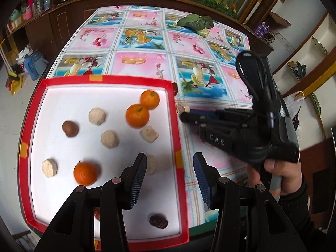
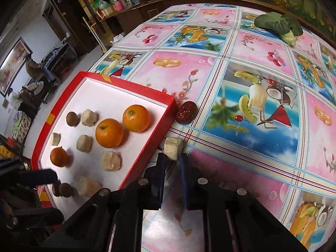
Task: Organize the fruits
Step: 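Grasp a dark red date with the left tool while the right tool holds its piece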
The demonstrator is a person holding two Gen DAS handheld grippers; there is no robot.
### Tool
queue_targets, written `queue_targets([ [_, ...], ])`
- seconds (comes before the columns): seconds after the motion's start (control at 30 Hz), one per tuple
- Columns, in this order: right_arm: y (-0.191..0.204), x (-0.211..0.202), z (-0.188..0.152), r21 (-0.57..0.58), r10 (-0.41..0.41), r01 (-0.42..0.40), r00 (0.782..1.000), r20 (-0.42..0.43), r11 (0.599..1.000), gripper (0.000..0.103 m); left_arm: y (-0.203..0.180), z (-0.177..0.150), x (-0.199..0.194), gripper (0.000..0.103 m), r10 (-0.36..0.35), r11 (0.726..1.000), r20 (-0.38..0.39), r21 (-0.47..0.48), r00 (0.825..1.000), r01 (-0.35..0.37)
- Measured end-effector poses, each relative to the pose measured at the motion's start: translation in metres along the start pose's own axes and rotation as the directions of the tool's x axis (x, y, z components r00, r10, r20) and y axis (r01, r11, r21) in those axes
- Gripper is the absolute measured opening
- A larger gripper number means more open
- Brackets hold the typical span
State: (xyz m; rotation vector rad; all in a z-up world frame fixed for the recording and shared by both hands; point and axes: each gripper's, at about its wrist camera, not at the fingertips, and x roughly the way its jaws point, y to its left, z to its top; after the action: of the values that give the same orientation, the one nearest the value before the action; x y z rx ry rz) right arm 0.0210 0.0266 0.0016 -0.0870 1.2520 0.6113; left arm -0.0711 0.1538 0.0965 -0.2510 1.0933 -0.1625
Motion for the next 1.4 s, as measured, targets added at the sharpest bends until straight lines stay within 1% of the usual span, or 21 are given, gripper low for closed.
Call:
queue_targets([
  [0.1,-0.013,-0.007,-0.007,0.033,0.002,-0.002,1.0,0.011,0.999,0.012,-0.009,0.008,0.005,0.046,0.0,1.0,-0.007,0.016,1.0,0.0],
  [0.13,-0.019,-0.012,-0.012,0.05,-0.001,0.0,1.0,0.016,0.999,0.012,-0.012,0.011,0.008,0.045,0.001,1.0,-0.005,0.006,1.0,-0.001],
  [0.23,-0.04,-0.027,-0.029,0.108,-0.021,0.017,0.999,0.036,0.994,0.012,-0.024,0.026,0.022,0.045,-0.004,1.0,-0.029,0.029,1.0,0.005],
  [0.33,-0.061,-0.043,-0.05,0.171,-0.072,0.063,0.996,0.047,0.983,0.012,-0.044,0.043,0.042,0.045,0.001,0.998,-0.072,0.069,0.997,0.004],
  [0.4,-0.074,-0.054,-0.063,0.202,-0.084,0.071,0.995,0.055,0.977,0.012,-0.057,0.053,0.057,0.045,-0.007,0.994,-0.097,0.104,0.995,0.017],
  [0.47,-0.083,-0.062,-0.072,0.223,-0.095,0.079,0.994,0.062,0.972,0.012,-0.068,0.061,0.078,0.045,0.01,0.992,-0.136,0.128,0.991,0.007],
  [0.53,-0.093,-0.069,-0.08,0.244,-0.097,0.077,0.993,0.071,0.967,0.012,-0.073,0.068,0.1,0.045,0.054,0.989,-0.164,0.146,0.985,-0.03],
  [0.63,-0.101,-0.073,-0.085,0.259,-0.094,0.07,0.992,0.081,0.963,0.012,-0.07,0.078,0.129,0.044,0.149,0.983,-0.201,0.139,0.968,-0.122],
  [0.67,-0.102,-0.074,-0.085,0.26,-0.091,0.067,0.992,0.083,0.963,0.012,-0.068,0.081,0.135,0.041,0.192,0.977,-0.204,0.132,0.96,-0.167],
  [0.7,-0.104,-0.075,-0.087,0.26,-0.087,0.061,0.992,0.087,0.964,0.012,-0.068,0.081,0.139,0.037,0.208,0.974,-0.208,0.133,0.956,-0.183],
  [0.9,-0.109,-0.077,-0.092,0.269,-0.061,0.029,0.992,0.11,0.963,0.012,-0.073,0.087,0.15,0.04,0.268,0.96,-0.226,0.142,0.937,-0.241],
  [1.1,-0.113,-0.078,-0.095,0.271,-0.045,0.01,0.991,0.123,0.962,0.012,-0.061,0.1,0.147,0.04,0.287,0.958,-0.24,0.087,0.928,-0.274],
  [1.2,-0.114,-0.079,-0.097,0.272,-0.044,0.008,0.991,0.126,0.962,0.012,-0.054,0.111,0.15,0.04,0.289,0.957,-0.236,0.056,0.928,-0.284],
  [1.23,-0.114,-0.079,-0.097,0.274,-0.043,0.006,0.991,0.128,0.962,0.012,-0.052,0.114,0.151,0.04,0.304,0.952,-0.23,0.039,0.924,-0.303],
  [1.3,-0.115,-0.08,-0.098,0.275,-0.042,0.005,0.991,0.13,0.961,0.012,-0.052,0.122,0.154,0.04,0.315,0.948,-0.225,0.037,0.922,-0.315],
  [1.33,-0.115,-0.08,-0.098,0.275,-0.042,0.005,0.991,0.13,0.961,0.012,-0.053,0.127,0.156,0.041,0.331,0.943,-0.219,0.046,0.918,-0.329],
  [1.37,-0.115,-0.08,-0.098,0.276,-0.043,0.006,0.991,0.13,0.961,0.012,-0.054,0.13,0.158,0.047,0.359,0.933,-0.208,0.06,0.91,-0.355],
  [1.4,-0.114,-0.08,-0.098,0.274,-0.045,0.008,0.991,0.129,0.962,0.012,-0.055,0.132,0.159,0.049,0.383,0.924,-0.199,0.072,0.902,-0.376],
])
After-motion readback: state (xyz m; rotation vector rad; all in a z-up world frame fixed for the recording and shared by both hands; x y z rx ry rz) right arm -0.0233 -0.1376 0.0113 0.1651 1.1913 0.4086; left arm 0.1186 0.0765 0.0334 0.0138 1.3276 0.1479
